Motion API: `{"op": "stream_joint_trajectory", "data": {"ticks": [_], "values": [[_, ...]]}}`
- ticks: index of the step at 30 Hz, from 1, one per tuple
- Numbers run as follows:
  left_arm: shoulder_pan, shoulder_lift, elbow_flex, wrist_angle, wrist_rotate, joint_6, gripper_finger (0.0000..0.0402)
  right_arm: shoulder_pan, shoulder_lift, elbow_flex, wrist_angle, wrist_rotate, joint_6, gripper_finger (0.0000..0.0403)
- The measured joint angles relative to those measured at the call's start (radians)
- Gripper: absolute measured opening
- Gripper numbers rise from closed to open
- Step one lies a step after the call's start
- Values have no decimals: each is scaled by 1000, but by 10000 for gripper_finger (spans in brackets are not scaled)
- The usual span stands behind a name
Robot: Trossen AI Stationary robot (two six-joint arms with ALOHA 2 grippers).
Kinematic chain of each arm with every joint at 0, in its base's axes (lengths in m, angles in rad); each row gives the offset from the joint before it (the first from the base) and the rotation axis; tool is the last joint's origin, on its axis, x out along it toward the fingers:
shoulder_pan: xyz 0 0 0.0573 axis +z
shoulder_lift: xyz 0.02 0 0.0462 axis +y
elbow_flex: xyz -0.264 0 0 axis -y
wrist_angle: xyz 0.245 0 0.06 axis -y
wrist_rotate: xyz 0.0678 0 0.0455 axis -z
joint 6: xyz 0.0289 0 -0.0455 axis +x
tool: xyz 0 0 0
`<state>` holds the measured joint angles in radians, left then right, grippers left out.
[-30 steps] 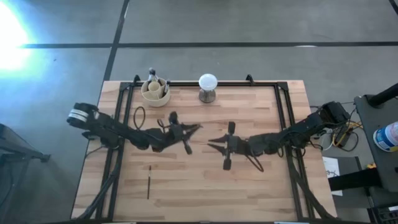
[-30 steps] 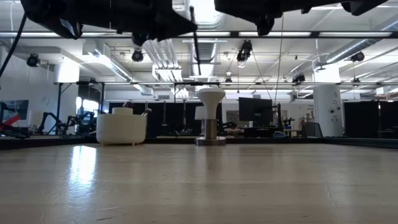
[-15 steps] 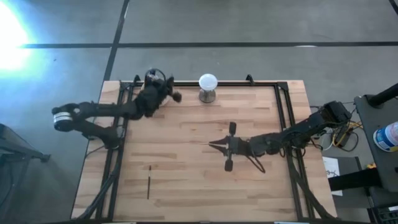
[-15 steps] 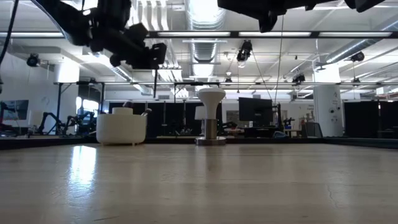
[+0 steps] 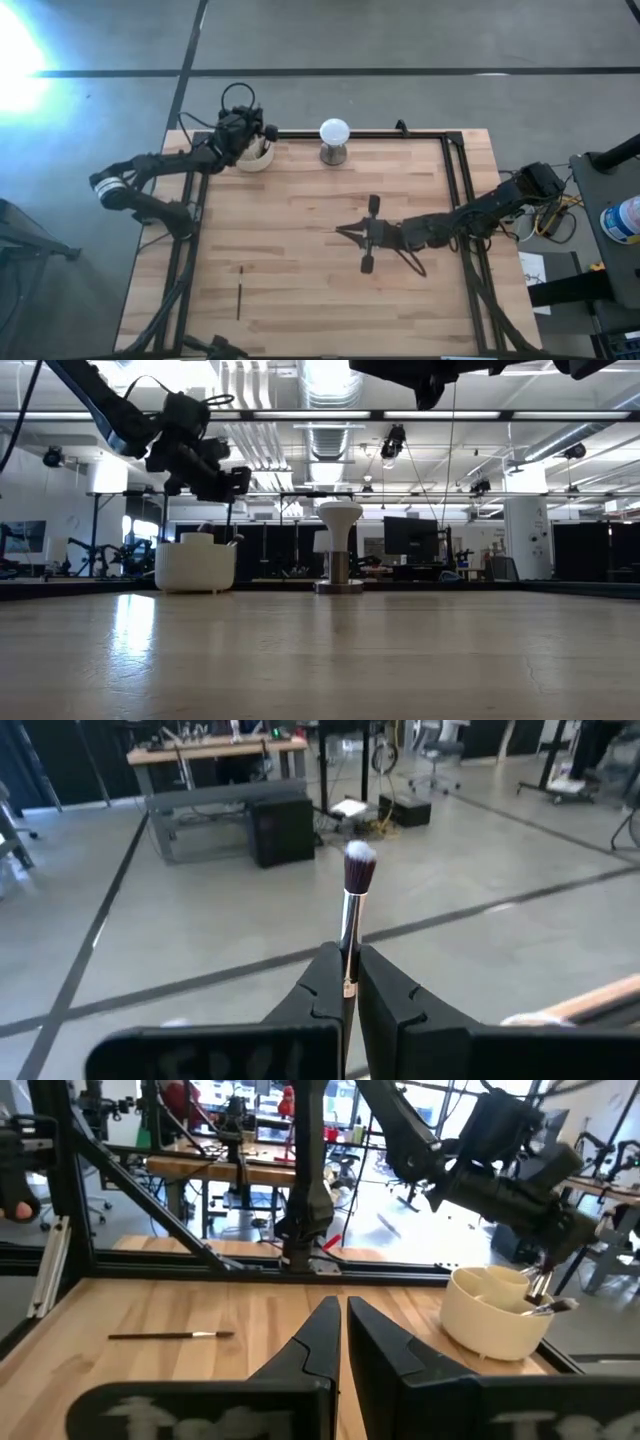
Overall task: Put items in baskets/containers
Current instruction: Put the eyeshadow brush into the organizer, then put the lash brush into the organizer
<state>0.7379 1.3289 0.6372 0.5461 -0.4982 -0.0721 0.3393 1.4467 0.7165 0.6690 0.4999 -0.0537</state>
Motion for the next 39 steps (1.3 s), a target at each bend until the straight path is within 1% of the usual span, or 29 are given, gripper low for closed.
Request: {"op": "stream_joint_trajectory", "data": {"ticks": [5,9,14,16,20,22,30,33,35,39], "values": [[4,12,0,-52,4,-9,7,1,0,8,0,0,-8,18],[4,18,-1,-105,-42,-16,7,1,0,8,-2,-1,-10,18],[4,18,-2,-145,-35,-34,7,1,0,8,-2,-2,-10,18],[4,18,-2,-145,-15,-38,16,1,0,8,-2,-2,-11,18],[5,18,-2,-151,-11,-42,47,1,0,8,-2,-2,-12,18],[6,18,-2,-164,-11,-51,55,1,0,8,-2,-2,-17,18],[1,1,-2,-245,-11,-69,61,1,0,8,-1,-2,-50,18],[-22,-52,8,-357,-10,-61,51,1,0,9,-1,-2,-59,18],[-49,-105,24,-471,-11,-46,38,0,0,9,-1,-3,-62,18],[-147,-235,46,-728,-11,-61,8,0,0,9,-2,-2,-71,18]]}}
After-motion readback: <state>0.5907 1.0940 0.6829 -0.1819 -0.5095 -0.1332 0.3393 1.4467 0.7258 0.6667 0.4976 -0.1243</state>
